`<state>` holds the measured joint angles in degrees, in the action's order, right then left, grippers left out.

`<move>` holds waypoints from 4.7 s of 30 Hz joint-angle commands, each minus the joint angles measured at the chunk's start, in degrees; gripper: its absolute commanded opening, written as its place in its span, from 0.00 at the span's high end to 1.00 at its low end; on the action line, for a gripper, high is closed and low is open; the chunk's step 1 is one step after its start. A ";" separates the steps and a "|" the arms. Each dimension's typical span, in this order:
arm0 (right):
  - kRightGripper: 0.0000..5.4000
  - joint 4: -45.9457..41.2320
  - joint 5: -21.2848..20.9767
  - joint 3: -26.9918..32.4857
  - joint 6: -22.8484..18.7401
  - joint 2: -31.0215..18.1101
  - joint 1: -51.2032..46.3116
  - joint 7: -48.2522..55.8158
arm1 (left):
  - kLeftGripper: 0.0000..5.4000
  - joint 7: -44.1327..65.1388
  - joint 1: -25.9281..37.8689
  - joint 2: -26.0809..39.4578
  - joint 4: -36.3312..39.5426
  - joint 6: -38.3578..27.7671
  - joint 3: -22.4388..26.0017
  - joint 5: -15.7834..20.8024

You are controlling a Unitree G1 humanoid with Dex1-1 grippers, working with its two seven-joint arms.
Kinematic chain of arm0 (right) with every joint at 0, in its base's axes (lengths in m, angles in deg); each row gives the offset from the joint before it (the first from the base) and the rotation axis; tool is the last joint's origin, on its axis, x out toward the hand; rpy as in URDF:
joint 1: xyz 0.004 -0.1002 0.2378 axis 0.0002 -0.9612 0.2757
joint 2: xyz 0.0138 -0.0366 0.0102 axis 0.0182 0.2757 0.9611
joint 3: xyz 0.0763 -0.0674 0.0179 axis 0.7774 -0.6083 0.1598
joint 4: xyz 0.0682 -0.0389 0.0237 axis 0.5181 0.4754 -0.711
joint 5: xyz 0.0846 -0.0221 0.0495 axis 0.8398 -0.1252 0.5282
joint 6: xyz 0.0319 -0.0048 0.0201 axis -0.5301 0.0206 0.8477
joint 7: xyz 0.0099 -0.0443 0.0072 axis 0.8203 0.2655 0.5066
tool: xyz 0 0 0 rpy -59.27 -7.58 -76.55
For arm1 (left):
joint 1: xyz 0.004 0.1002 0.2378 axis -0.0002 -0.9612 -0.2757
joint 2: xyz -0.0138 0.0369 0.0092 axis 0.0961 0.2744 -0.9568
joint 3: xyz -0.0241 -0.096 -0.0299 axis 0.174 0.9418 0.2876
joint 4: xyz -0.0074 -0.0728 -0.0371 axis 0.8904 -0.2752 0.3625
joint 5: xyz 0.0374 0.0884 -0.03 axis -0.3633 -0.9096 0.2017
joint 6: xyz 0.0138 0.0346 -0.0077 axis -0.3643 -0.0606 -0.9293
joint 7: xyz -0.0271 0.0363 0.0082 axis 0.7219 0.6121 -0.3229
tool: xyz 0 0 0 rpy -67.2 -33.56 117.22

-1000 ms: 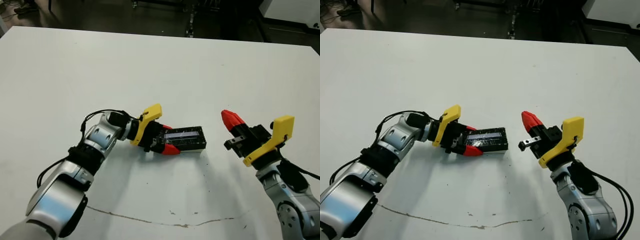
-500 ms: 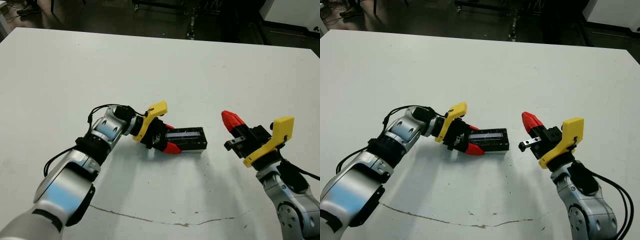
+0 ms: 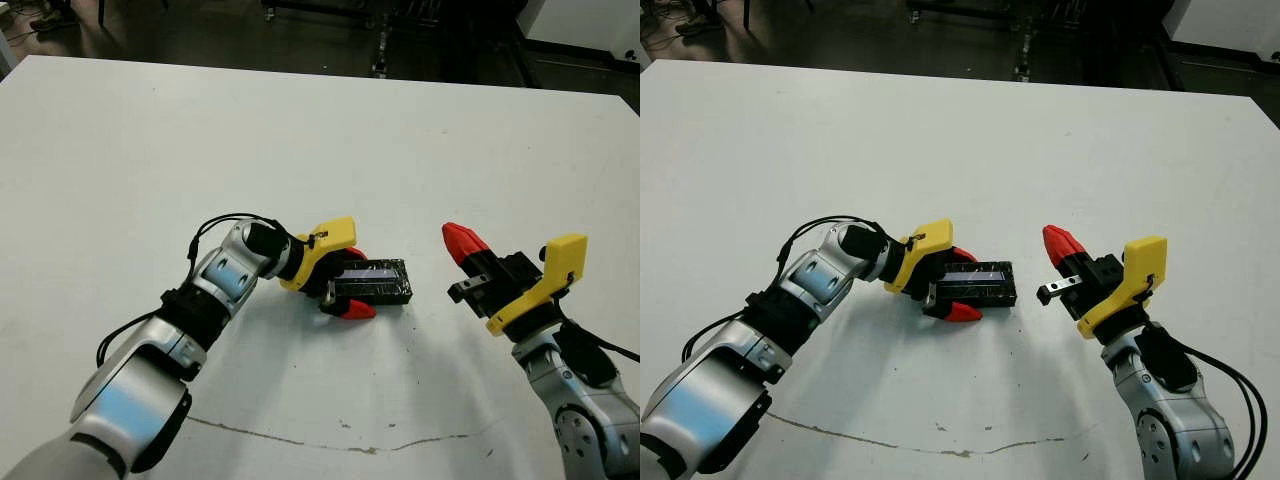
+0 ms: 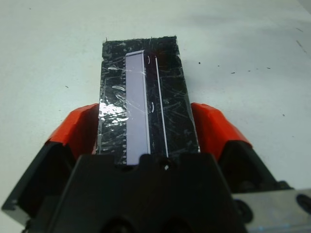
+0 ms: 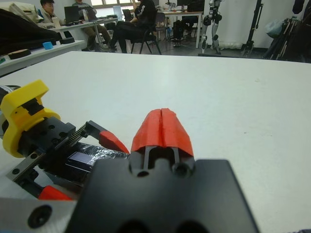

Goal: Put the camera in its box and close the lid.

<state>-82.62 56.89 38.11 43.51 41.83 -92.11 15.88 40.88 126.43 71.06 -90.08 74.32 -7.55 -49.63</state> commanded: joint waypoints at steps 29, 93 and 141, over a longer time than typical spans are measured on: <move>1.00 0.47 0.66 0.48 -1.31 -0.54 1.08 -0.35 | 0.00 -1.67 -14.54 17.44 10.19 -1.75 7.74 2.92; 1.00 0.14 1.96 3.78 -2.62 0.55 3.51 -5.03 | 1.00 -34.19 -24.06 -1.95 30.70 18.88 5.75 16.59; 1.00 -0.14 0.72 0.87 -2.33 2.09 2.95 -6.36 | 1.00 -38.29 -32.55 2.31 53.17 13.00 32.57 25.87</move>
<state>-82.64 58.21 38.97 41.61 43.75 -88.88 10.16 4.21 95.25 73.62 -36.06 89.15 23.28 -23.04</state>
